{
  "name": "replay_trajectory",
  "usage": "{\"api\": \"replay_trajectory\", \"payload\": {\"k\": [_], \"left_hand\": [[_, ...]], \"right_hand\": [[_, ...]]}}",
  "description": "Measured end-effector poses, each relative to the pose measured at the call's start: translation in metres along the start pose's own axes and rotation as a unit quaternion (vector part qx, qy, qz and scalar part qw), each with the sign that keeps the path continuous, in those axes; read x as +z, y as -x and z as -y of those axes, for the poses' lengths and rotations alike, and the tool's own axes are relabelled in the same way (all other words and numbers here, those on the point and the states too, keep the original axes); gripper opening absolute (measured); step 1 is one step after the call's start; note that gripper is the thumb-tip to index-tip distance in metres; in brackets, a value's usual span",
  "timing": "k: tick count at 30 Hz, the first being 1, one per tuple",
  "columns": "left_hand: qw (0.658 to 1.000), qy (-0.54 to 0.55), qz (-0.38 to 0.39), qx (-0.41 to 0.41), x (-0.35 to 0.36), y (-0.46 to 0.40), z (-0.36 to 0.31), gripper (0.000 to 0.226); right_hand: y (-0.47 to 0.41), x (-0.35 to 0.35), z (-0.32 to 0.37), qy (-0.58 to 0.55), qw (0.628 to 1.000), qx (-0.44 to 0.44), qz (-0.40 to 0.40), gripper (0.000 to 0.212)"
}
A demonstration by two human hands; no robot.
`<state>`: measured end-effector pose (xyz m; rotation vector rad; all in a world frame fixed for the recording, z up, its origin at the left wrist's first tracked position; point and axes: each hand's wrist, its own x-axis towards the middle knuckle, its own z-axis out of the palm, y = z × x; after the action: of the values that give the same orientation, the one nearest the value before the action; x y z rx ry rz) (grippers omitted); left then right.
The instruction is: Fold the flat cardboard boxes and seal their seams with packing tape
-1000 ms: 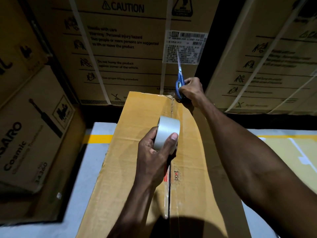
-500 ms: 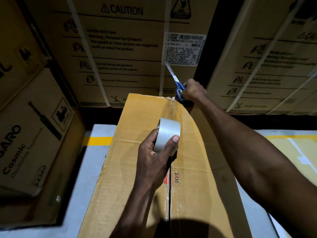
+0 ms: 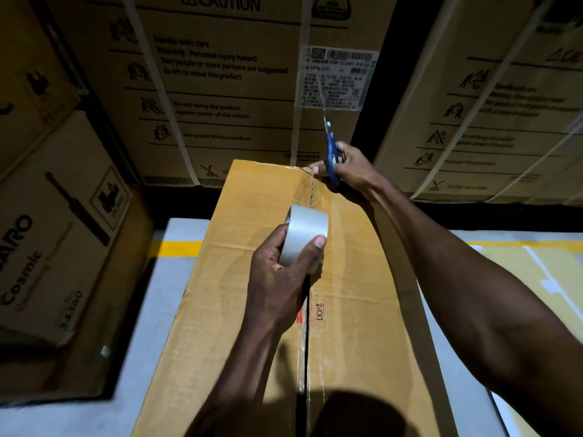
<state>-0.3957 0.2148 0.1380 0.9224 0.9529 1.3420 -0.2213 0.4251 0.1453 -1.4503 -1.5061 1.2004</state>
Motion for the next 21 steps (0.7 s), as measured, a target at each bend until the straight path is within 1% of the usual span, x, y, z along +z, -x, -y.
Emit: {"api": "replay_trajectory", "payload": {"k": [1, 3, 5, 7, 11, 13, 15, 18, 21], "left_hand": [[1.000, 0.002, -0.001, -0.002, 0.001, 0.000, -0.001, 0.023], [1.000, 0.004, -0.004, -0.005, 0.001, 0.001, -0.002, 0.020], [1.000, -0.004, -0.005, -0.004, 0.000, 0.001, -0.002, 0.018], [1.000, -0.023, -0.005, 0.001, -0.001, 0.003, -0.004, 0.017], [0.999, -0.053, -0.007, 0.007, 0.002, 0.006, -0.014, 0.015], [0.998, -0.055, -0.007, 0.003, 0.004, 0.008, -0.020, 0.014], [0.999, -0.038, -0.014, -0.010, 0.008, 0.012, -0.024, 0.019], [0.999, -0.005, -0.033, -0.031, 0.011, 0.026, -0.026, 0.035], [0.998, -0.008, -0.034, -0.054, 0.003, 0.034, -0.031, 0.036]], "right_hand": [[0.000, 0.001, 0.002, 0.011, 1.000, 0.001, 0.009, 0.040], [-0.001, 0.003, 0.006, 0.079, 0.997, 0.006, 0.009, 0.034], [-0.002, 0.006, 0.007, 0.077, 0.997, 0.019, 0.017, 0.033], [-0.003, 0.008, 0.007, 0.063, 0.997, 0.026, 0.023, 0.036], [0.000, 0.012, 0.008, 0.181, 0.983, 0.020, 0.022, 0.045], [0.002, 0.015, 0.006, 0.201, 0.979, 0.016, 0.015, 0.046], [0.005, 0.019, 0.004, 0.202, 0.979, 0.012, 0.000, 0.045], [0.011, 0.022, 0.005, 0.206, 0.978, 0.011, -0.019, 0.050], [0.021, 0.027, 0.009, 0.254, 0.965, 0.004, -0.065, 0.050]]}}
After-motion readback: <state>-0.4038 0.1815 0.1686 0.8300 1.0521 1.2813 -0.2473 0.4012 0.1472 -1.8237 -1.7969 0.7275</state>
